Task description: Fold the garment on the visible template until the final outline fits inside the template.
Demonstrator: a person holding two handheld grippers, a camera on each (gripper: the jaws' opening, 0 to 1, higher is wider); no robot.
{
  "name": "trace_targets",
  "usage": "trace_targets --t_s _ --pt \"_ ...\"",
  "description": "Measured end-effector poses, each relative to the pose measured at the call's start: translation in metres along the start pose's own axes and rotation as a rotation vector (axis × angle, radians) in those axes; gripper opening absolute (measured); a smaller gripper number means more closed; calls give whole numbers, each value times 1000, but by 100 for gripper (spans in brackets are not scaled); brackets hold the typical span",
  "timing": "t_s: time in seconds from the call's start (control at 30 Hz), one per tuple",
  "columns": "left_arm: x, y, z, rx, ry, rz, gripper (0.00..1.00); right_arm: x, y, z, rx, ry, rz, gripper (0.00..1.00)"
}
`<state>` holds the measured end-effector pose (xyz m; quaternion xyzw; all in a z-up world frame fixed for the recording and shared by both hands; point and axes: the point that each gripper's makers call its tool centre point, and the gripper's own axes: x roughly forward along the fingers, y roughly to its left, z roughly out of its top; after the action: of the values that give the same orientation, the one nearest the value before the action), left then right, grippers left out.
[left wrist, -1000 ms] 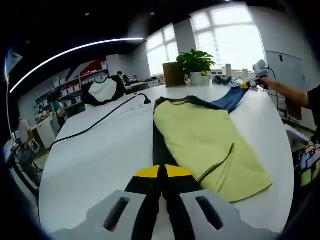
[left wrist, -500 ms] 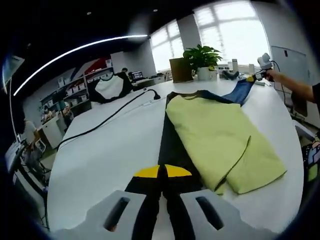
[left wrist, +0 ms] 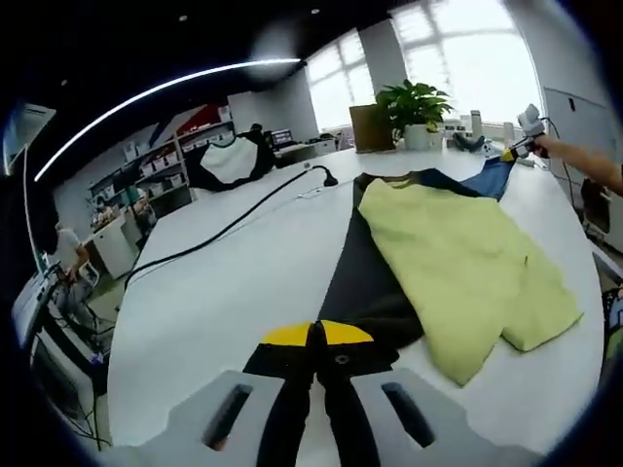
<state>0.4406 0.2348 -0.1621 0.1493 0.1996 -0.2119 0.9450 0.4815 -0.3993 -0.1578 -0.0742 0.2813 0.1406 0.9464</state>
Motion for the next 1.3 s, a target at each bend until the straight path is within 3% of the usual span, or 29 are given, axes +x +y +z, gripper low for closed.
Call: trace_targets --t_s 0.2,0.3,0.37,0.47,0.6,0.67,0.73,0.83,1.0,1.17,1.3 --pt "1 15 4 -38 -1 19 1 1 -14 4 16 3 -18 0" --pt "0 29 3 16 28 69 1 2 -17 7 24 -5 -12 0" --pt "0 37 0 58 56 109 1 4 -21 15 -5 -31 -10 0" --pt "1 41 1 40 51 110 1 5 -26 23 -27 -43 -26 0" --pt "2 54 -6 76 91 145 1 9 -31 29 -78 -28 -35 0" --pt "3 61 -8 88 112 158 1 8 -46 41 -134 -40 -91 0" --pt "3 71 -9 94 127 175 1 10 -49 43 -106 -27 -100 0" --pt "4 79 -10 124 149 202 1 17 -58 38 -159 33 -134 0" --pt "11 89 -11 147 175 211 1 18 -66 45 -76 -4 -132 0" --pt "13 98 -11 166 216 217 1 19 -79 39 -45 8 -160 0" --pt "13 106 -12 195 243 229 1 18 -88 45 -30 -16 -168 0"
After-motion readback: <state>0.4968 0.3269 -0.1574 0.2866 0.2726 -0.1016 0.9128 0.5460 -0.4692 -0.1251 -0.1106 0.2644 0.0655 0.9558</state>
